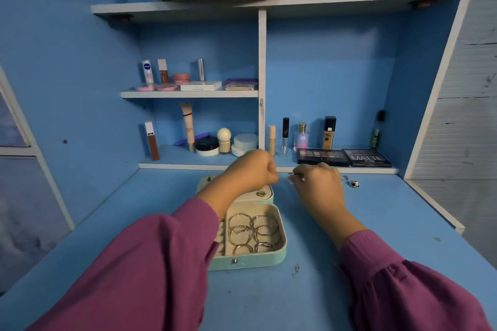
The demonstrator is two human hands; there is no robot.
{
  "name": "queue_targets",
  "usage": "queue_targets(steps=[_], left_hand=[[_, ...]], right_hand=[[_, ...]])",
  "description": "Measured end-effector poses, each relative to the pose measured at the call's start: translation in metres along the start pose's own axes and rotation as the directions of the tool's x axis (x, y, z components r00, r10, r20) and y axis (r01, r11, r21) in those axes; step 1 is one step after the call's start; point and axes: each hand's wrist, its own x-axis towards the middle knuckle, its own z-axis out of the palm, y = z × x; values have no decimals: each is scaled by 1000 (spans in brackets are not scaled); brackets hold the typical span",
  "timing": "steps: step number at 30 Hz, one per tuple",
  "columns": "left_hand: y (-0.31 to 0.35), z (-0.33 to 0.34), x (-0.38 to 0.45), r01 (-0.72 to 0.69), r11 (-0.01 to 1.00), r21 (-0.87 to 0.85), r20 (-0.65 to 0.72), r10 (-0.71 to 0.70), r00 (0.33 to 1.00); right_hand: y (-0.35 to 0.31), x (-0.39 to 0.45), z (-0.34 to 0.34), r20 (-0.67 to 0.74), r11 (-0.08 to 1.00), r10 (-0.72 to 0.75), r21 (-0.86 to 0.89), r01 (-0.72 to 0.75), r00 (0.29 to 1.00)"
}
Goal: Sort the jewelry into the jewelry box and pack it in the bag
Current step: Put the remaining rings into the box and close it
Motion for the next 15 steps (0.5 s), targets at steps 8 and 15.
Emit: queue_targets(steps=[8, 15], left_hand=[[-62, -19, -67, 13, 932, -361, -120, -61, 991], [-95, -24, -111, 3, 880, -475, -113, -65, 991]], right_hand=[[-46, -16, -10, 45, 966, -43, 256, 30, 998], [-75, -33, -24, 109, 927, -73, 375, 27, 991]])
